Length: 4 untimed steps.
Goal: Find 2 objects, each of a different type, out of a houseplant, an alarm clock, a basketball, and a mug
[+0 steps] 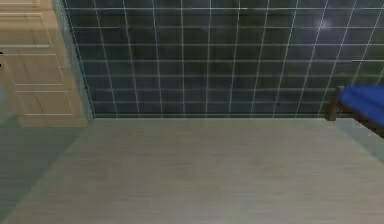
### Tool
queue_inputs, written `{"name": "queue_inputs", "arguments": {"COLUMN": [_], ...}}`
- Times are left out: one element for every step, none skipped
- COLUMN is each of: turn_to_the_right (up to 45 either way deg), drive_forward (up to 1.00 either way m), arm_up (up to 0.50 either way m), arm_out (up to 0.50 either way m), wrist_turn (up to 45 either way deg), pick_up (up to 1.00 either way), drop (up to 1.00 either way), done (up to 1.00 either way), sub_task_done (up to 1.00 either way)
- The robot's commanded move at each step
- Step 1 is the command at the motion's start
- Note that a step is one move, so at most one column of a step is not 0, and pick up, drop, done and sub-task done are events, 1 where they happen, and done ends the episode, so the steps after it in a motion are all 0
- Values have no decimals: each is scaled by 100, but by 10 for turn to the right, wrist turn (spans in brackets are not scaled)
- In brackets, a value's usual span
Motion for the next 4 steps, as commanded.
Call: {"name": "queue_inputs", "arguments": {"turn_to_the_right": [-450, -450, -450, -420], "drive_forward": [0, 0, 0, 0], "arm_up": [0, 0, 0, 0], "arm_out": [0, 0, 0, 0], "wrist_turn": [0, 0, 0, 0], "pick_up": [0, 0, 0, 0], "drop": [0, 0, 0, 0], "done": [0, 0, 0, 0], "sub_task_done": [0, 0, 0, 0]}}
